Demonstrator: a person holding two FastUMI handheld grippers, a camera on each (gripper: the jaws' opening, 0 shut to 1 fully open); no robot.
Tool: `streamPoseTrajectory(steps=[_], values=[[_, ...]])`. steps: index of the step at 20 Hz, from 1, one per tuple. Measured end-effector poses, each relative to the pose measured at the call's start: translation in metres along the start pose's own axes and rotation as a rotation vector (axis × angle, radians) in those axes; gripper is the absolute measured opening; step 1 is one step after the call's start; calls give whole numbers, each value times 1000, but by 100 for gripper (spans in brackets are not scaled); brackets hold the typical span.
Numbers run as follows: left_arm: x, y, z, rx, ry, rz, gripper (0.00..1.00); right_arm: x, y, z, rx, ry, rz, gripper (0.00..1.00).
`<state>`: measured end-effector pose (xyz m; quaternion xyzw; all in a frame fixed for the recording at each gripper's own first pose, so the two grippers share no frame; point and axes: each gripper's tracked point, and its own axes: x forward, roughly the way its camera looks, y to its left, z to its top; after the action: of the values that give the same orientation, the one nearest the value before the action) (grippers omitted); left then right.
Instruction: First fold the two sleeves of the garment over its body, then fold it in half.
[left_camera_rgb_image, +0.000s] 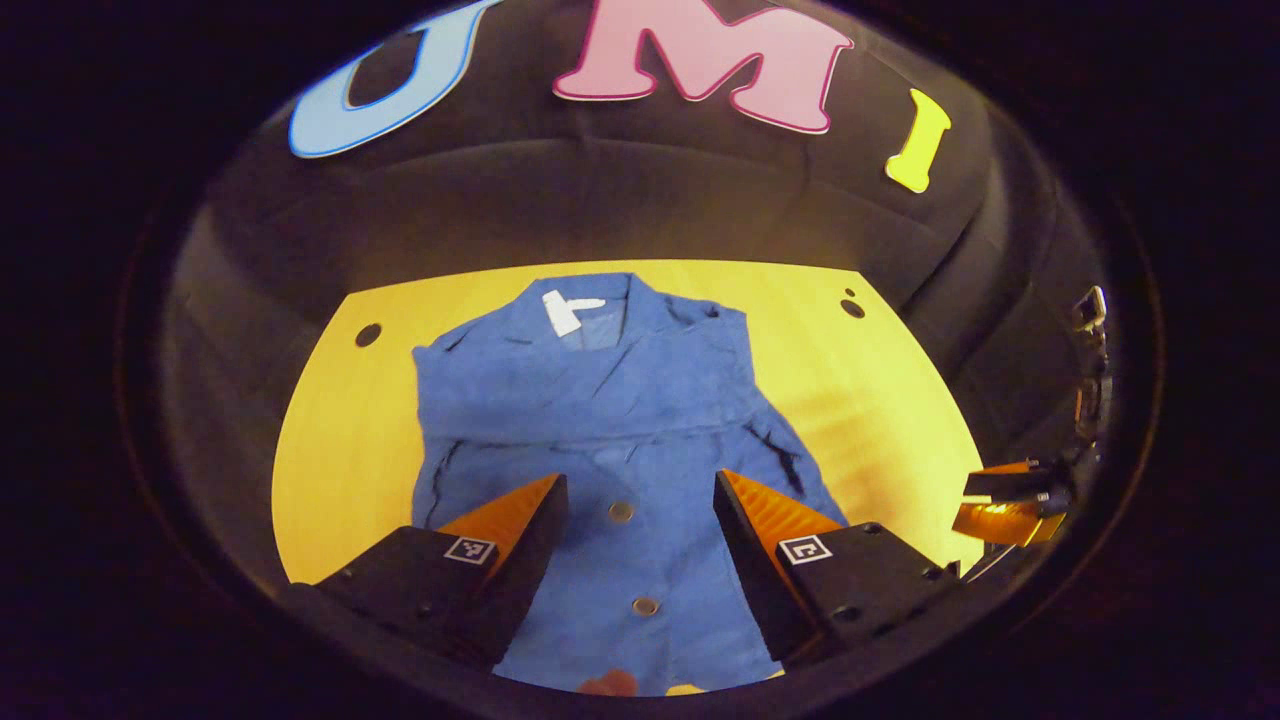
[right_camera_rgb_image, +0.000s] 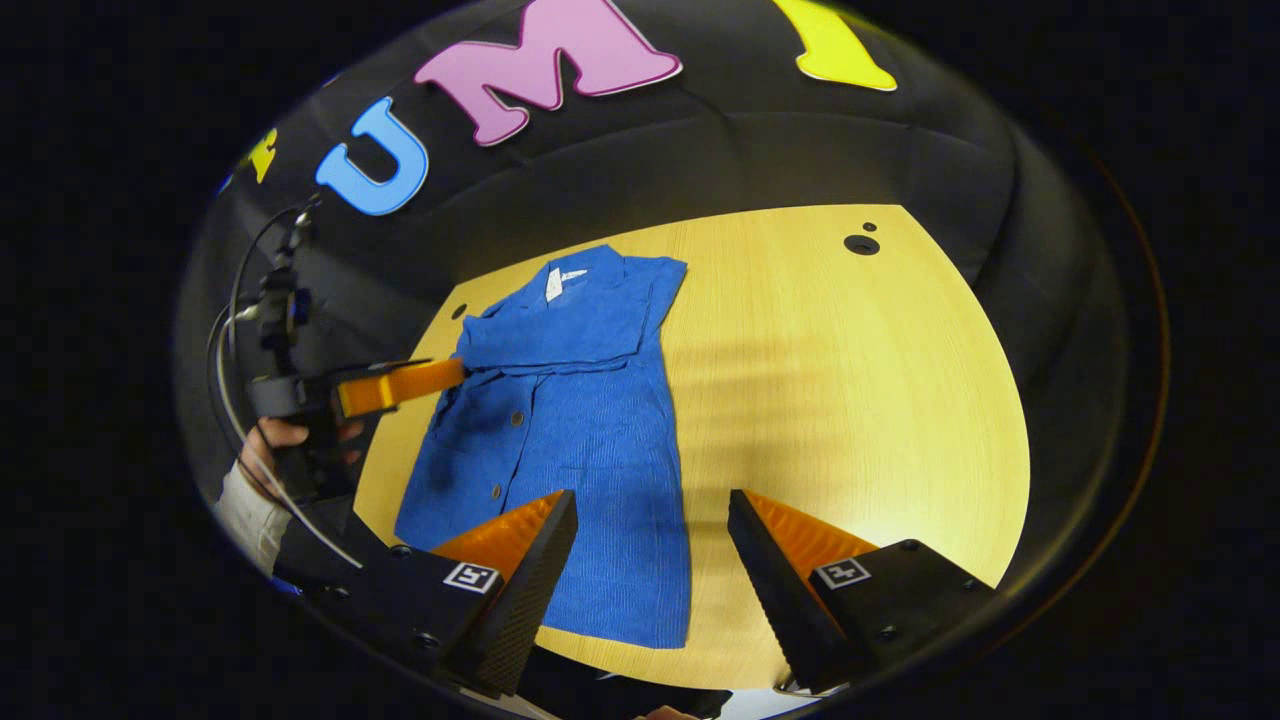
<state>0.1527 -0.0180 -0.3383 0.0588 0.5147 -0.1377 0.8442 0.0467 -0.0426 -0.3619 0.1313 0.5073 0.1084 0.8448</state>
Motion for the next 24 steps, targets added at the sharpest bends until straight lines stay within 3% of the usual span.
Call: streamPoseTrajectory(steps=[2, 4, 7, 9, 11, 17, 20, 24], values=[[-21, 30, -66, -89, 95, -16, 86, 11, 11, -24, -56, 49, -43, 98], [-28, 74, -126, -123, 188, 33, 84, 16, 18, -52, -93, 114, -71, 99], [-34, 115, -181, -190, 286, 70, 85, 28, 20, -84, -79, 189, -87, 99], [-37, 126, -207, -240, 353, 62, 85, 31, 11, -113, -75, 273, -146, 99], [-30, 128, -220, -264, 400, 66, 88, 31, 5, -137, -66, 343, -180, 99], [-30, 123, -229, -309, 501, 47, 85, 30, -2, -180, -5, 491, -222, 99], [-27, 114, -229, -286, 512, 41, 88, 28, -14, -191, 9, 522, -247, 99], [-18, 111, -229, -236, 527, 46, 85, 32, -30, -201, 47, 551, -283, 99]])
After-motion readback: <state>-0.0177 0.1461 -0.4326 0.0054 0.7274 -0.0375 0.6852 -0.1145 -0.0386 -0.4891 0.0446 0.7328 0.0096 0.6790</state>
